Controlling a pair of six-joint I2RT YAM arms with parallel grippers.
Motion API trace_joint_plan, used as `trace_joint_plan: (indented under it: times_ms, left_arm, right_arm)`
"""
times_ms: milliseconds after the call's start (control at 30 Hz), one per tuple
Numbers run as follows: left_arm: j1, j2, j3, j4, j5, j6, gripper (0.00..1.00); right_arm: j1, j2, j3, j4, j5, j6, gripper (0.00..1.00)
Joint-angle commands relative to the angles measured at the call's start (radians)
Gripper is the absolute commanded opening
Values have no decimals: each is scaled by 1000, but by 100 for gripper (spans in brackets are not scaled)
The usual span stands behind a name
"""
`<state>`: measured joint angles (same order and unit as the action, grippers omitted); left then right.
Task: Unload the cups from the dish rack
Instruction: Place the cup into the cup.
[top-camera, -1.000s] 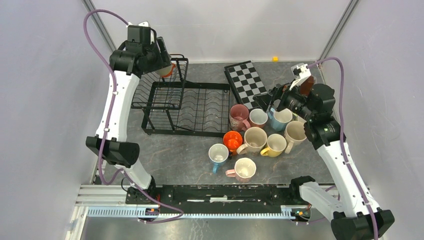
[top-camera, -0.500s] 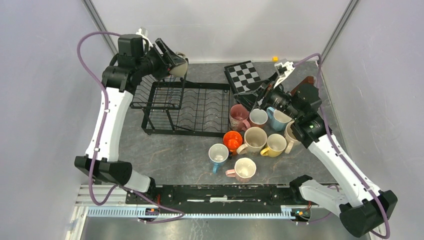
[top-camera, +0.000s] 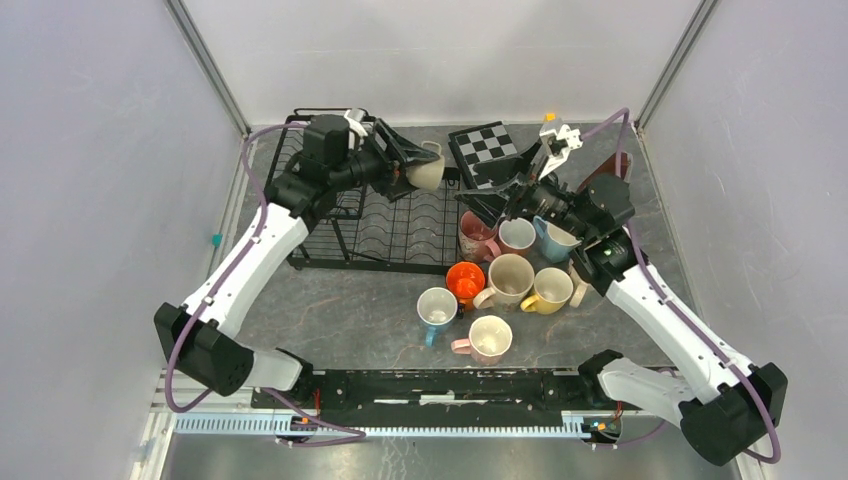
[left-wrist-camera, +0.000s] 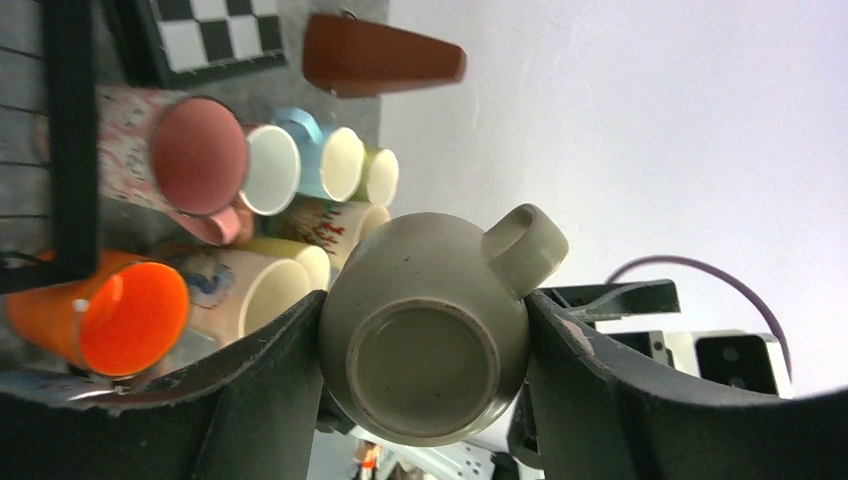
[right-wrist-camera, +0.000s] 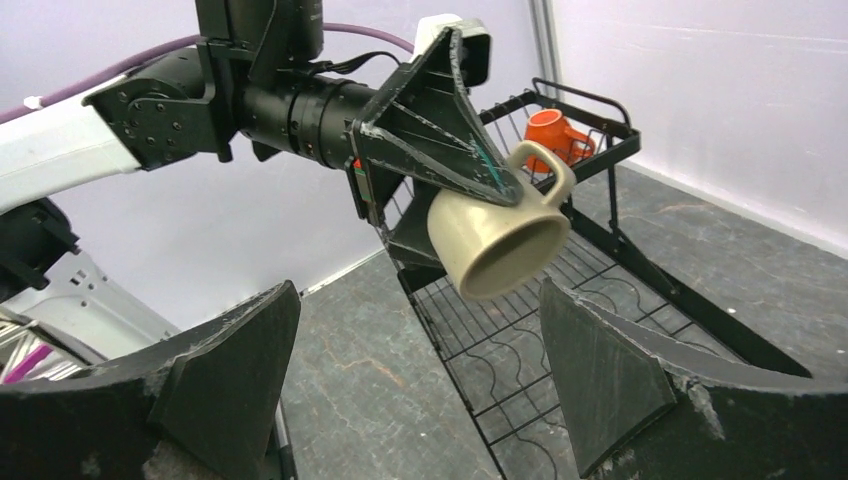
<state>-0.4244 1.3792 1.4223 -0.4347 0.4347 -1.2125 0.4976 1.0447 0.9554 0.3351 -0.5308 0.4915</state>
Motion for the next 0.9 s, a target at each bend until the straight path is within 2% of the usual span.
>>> trace_joint_plan:
  times_ms: [0,267,533,867]
  left_arm:
    - [-57,-44,-43,254,19,-198,2]
    - [-112,-14,-60,323,10,-254,2]
    - [-126,-15,-83,350,12,-285,2]
    - [-145,-31,-127,404,21,-331,2]
  right_arm:
    - [11,7,-16,77,-49,26,94]
    - [11,30,4,24,-59,31,87]
    - [11,62,43,42,-128,92,78]
    - [11,91,76,59,-126,104,71]
